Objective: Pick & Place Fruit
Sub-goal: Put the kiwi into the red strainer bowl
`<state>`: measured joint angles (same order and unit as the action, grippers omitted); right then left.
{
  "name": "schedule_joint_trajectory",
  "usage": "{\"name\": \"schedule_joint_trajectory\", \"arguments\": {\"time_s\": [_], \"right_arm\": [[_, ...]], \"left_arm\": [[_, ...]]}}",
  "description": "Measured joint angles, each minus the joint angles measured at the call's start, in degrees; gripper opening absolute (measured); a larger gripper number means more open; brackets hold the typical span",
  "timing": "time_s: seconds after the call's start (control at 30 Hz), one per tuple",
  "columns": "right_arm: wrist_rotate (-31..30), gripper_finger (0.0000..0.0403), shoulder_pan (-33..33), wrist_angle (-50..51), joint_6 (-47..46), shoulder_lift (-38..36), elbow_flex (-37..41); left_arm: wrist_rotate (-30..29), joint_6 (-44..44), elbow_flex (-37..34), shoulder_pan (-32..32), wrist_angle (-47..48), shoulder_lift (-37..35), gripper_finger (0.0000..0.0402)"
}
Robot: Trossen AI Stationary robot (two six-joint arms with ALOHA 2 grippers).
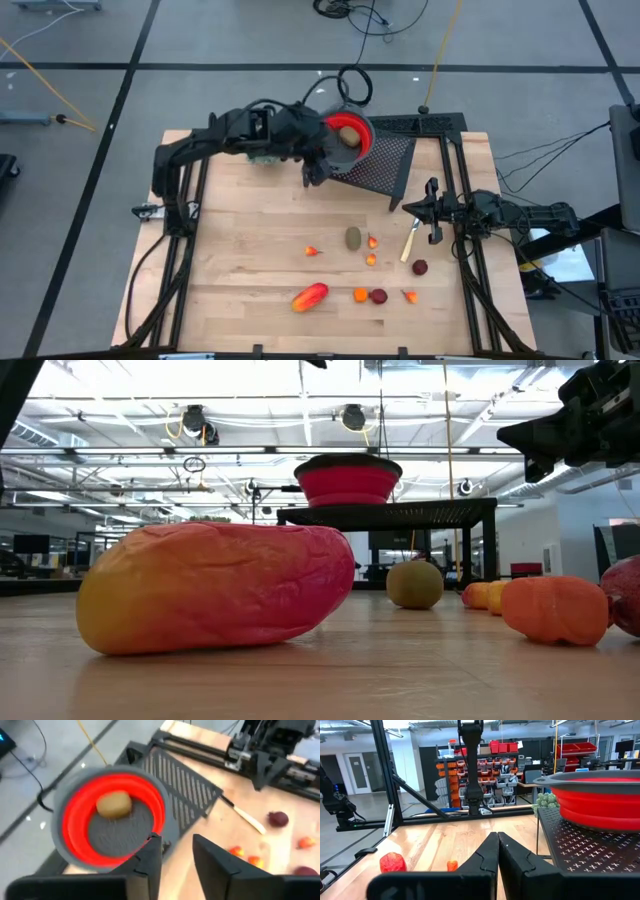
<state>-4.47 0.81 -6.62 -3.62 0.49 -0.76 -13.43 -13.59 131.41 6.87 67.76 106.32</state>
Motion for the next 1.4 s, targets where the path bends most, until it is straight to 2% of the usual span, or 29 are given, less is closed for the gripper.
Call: {"name": "schedule_joint_trajectory", "arguments": {"time_s": [0.23, 0.4, 0.63, 0.9, 1.07, 1.23, 1.4], "right_arm": [[0.0, 0.0, 0.0, -0.02, 0.0, 0.0, 0.0], [0.02, 0.0, -0.01, -0.02, 0.0, 0.0, -0.01], [0.02, 0.0, 0.0, -0.02, 0.0, 0.0, 0.0], [0.02, 0.0, 0.0, -0.02, 0.0, 0.0, 0.01], [0.02, 0.0, 0.0, -0.02, 0.0, 0.0, 0.01], [0.02, 0.0, -0.01, -0.04, 0.0, 0.0, -0.01], [0.02, 0.0, -0.01, 0.04, -0.01, 0.02, 0.0]], "left_arm": [[-2.8, -9.1, 0.0, -4.62, 9.62, 0.02, 0.0039], [-5.35, -10.97, 0.0, -7.75, 11.33, 0.02, 0.0004], [-5.56, -9.46, 0.0, -9.28, 12.74, 0.02, 0.002], [-4.77, -7.84, -2.67, -8.85, 14.58, 0.0, 0.0004], [-4.65, -6.93, -9.85, -10.39, 12.07, -0.7, 0.0013], [-4.61, -8.27, -22.94, -12.44, -0.02, -6.65, 0.0002], [-3.81, -9.76, -36.04, -15.47, -11.09, -14.58, 0.0013]]}}
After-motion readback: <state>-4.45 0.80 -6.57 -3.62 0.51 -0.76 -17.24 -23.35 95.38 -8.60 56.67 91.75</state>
